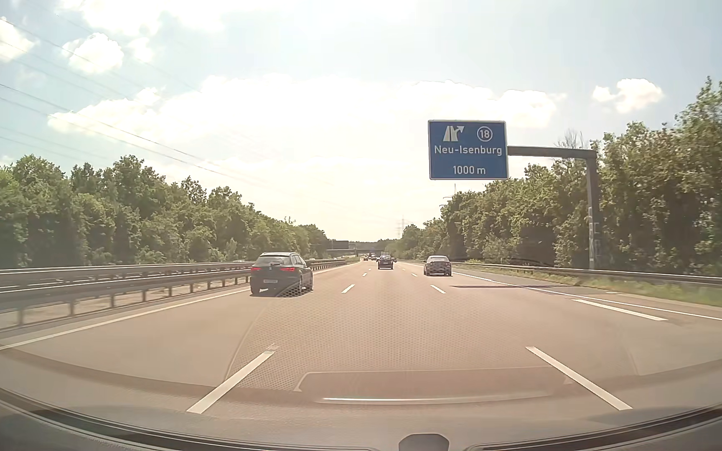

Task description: Follow the waypoints while adhering to traffic rules and regulations

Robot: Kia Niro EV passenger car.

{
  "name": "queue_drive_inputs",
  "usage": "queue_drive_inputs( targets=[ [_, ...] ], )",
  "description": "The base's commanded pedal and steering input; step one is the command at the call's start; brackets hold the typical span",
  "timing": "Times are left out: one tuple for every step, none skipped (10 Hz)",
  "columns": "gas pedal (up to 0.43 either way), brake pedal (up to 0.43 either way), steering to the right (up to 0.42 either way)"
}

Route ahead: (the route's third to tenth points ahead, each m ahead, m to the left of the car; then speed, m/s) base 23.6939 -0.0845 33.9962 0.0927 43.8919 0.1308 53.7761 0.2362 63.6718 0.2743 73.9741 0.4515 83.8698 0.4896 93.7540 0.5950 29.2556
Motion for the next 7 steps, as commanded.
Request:
queue_drive_inputs(
  targets=[
    [0.240,0.030,0.000],
    [0.240,0.030,0.000],
    [0.240,0.030,0.000],
    [0.240,0.030,0.000],
    [0.240,0.030,0.000],
    [0.240,0.030,0.000],
    [0.240,0.030,0.000]
  ],
)
